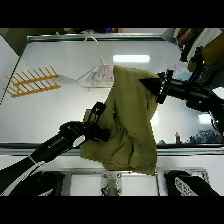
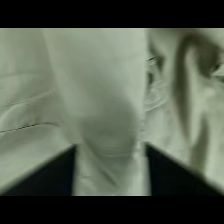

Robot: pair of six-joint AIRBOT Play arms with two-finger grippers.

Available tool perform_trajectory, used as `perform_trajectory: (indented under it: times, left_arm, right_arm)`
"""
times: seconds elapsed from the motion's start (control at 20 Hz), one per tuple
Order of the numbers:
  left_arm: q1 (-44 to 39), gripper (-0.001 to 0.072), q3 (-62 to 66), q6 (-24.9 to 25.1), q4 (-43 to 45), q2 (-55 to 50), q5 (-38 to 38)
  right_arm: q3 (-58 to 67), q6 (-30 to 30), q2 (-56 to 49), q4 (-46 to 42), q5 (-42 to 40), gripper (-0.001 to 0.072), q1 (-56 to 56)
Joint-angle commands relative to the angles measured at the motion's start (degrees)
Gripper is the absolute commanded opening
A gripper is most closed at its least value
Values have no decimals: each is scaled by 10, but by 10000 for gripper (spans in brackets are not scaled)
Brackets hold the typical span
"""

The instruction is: Fold the clothes and pants, and hang the long-sleeved shirts on hangers.

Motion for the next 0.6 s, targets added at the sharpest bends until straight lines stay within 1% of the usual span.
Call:
perform_trajectory:
  times: [0.0,0.05,0.15,0.2,0.3,0.4,0.45,0.55]
  left_arm:
    - [48,16,1,-2,7,-14,-36]
    - [81,16,1,-1,6,-3,-41]
    - [157,16,1,2,5,25,-18]
    - [188,16,1,28,0,34,2]
    - [236,17,1,110,-40,39,46]
    - [256,16,1,171,-85,37,80]
    - [260,16,1,189,-89,37,101]
    - [266,16,1,199,-89,37,138]
  right_arm:
    - [1,0,0,0,0,10,0]
    - [1,0,0,0,0,10,0]
    - [1,0,0,0,0,10,0]
    - [1,0,0,0,1,10,0]
    - [1,0,0,0,1,10,0]
    - [1,0,0,0,1,10,0]
    - [1,0,0,0,1,10,0]
    - [1,0,0,0,0,10,0]
